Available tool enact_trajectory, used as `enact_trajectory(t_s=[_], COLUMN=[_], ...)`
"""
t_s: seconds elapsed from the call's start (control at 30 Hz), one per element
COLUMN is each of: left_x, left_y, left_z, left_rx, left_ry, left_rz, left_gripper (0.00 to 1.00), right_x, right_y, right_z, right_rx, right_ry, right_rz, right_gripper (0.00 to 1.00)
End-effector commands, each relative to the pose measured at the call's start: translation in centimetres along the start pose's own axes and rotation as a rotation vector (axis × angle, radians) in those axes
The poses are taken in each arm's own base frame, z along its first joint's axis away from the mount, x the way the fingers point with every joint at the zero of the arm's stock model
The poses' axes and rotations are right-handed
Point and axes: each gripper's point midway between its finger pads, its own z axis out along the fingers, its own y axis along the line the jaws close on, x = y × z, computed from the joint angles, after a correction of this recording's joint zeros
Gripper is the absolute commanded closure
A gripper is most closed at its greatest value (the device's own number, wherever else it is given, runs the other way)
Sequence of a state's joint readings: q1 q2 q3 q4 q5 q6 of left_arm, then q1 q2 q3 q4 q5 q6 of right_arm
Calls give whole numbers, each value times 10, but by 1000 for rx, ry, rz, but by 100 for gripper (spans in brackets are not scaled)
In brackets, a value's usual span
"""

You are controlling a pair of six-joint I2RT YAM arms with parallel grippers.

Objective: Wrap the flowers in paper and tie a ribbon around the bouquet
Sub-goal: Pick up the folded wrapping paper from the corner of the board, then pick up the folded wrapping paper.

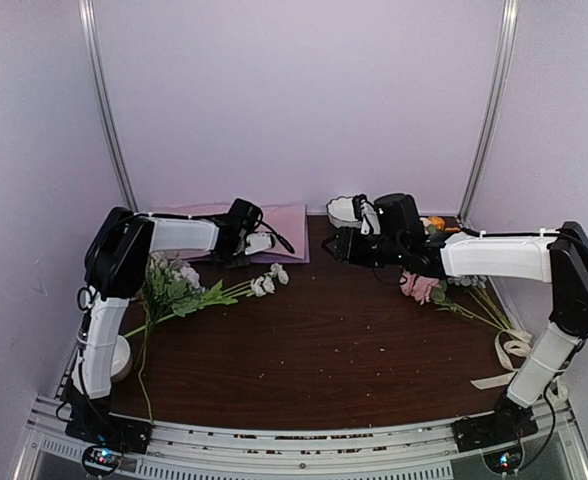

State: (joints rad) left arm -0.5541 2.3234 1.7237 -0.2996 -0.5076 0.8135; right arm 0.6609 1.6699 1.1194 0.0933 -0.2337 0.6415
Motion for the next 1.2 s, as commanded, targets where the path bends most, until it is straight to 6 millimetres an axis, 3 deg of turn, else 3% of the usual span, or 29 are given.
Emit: enact_trajectory(t_s=[0.0,0.1,0.23,0.43,0.57,0.63,0.67,0.73,0.87,1.03,1.17], left_x=[-11,-5,4,23,32,35,35,32,37,43,45], left_y=[101,139,173,216,223,220,217,209,196,180,169], left_z=[-69,-109,-169,-290,-373,-412,-430,-466,-504,-530,-548], left_rx=[-170,-230,-276,-315,-342,-352,-350,-333,-276,-204,-156], left_ry=[-169,-238,-340,-583,-761,-840,-880,-967,-1074,-1179,-1252], left_rz=[-314,-423,-527,-653,-647,-646,-637,-610,-612,-598,-558], left_gripper=[100,100,100,100,100,100,100,100,100,100,100], right_x=[-19,-26,-35,-58,-64,-64,-65,-70,-80,-94,-98], right_y=[-1,-4,-4,17,28,31,32,33,38,26,31], right_z=[-22,-36,-59,-108,-136,-147,-152,-161,-173,-186,-194], right_rx=[53,91,124,93,66,63,65,80,111,251,255], right_ry=[-54,-76,-111,-207,-255,-267,-276,-298,-342,-345,-369], right_rz=[-54,-87,-141,-288,-412,-467,-491,-535,-663,-770,-844], right_gripper=[43,42,40,35,25,14,4,0,0,0,0])
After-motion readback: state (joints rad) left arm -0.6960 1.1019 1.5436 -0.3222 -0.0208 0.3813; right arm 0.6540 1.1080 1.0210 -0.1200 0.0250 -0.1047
